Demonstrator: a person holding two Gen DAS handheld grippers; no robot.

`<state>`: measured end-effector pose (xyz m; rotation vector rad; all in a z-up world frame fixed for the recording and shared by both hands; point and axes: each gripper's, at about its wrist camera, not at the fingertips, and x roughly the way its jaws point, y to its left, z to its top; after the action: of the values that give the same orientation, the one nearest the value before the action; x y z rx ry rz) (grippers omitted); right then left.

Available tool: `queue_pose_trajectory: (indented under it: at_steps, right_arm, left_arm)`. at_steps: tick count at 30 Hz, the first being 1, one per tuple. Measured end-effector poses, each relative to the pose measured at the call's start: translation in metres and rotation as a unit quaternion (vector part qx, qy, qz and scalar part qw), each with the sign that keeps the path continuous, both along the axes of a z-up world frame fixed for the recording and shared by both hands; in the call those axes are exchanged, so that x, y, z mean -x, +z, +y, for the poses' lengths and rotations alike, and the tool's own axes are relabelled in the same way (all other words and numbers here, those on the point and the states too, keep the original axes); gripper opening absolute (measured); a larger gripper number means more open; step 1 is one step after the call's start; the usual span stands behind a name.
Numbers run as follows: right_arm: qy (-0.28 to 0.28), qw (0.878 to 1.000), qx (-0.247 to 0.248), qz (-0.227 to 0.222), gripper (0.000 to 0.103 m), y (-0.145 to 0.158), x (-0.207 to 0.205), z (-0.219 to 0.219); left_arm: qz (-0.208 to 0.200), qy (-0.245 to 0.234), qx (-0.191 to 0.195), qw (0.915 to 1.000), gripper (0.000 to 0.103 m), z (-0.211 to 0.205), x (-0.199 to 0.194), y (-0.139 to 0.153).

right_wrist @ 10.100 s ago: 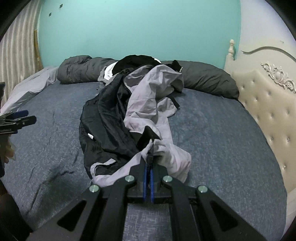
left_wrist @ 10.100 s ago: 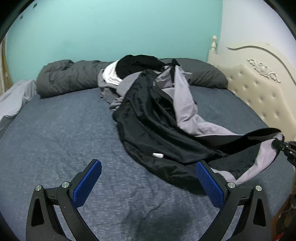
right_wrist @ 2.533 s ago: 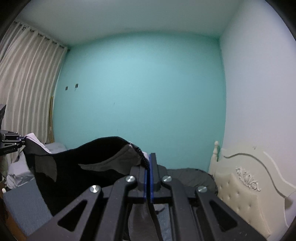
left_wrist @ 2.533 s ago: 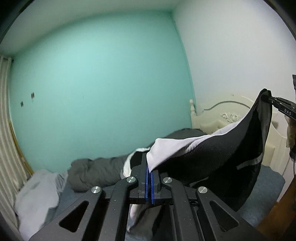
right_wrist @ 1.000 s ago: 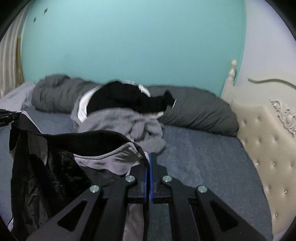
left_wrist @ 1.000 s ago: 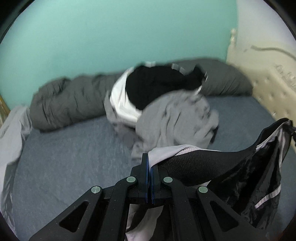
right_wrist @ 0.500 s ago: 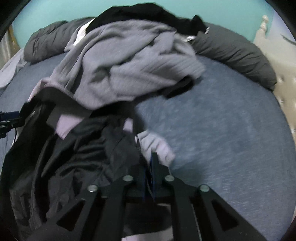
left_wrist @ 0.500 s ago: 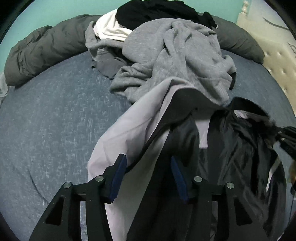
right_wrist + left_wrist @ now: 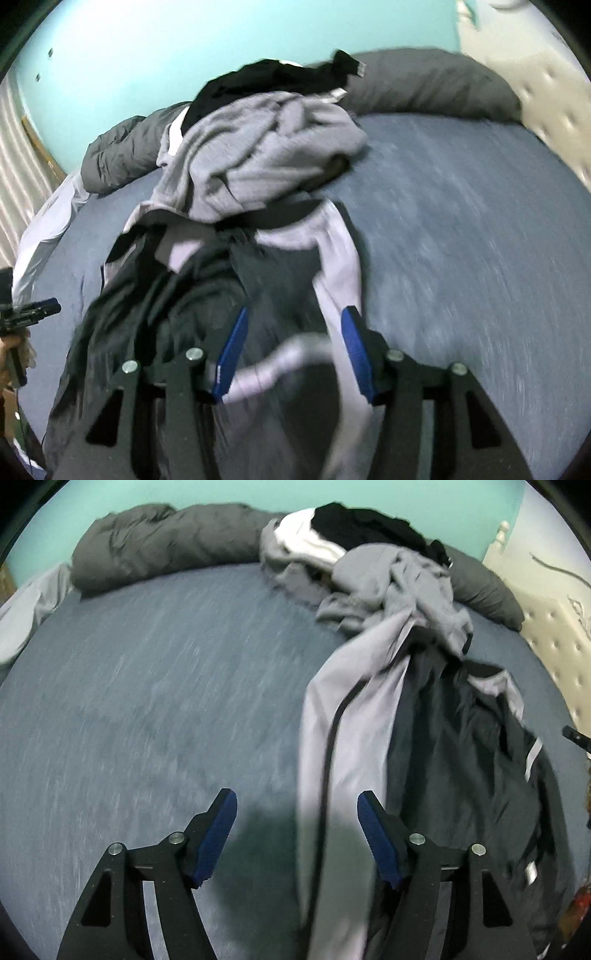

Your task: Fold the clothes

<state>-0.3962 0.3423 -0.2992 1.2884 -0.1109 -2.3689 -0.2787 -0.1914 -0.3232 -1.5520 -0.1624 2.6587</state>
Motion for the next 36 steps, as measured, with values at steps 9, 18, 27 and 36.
queue_pose_trajectory:
  at_steps: [9,18,27,36]
  right_arm:
    - [-0.023,0.997,0.013,-0.069,0.053,-0.034,-0.069,0.068]
    - [0.009,0.989,-0.02,-0.147,0.053,-0.074,-0.137,0.08]
    - [0.023,0.985,-0.046,-0.165,0.053,-0.086,-0.176,0.08]
    - [0.036,0.987,-0.101,-0.122,0.041,-0.084,-0.19,0.055]
  left_arm:
    - [-0.058,-0.016,-0.048,0.997,0.072,-0.003,-0.082,-0.033]
    - [-0.09,-0.017,-0.077,0.9928,0.071,-0.005,-0.143,-0.036]
    - [-0.103,-0.018,-0.078,0.9915,0.071,-0.004,-0.177,-0.033]
    - [-0.098,-0.021,-0.077,0.992,0.071,-0.002,-0.196,-0.026]
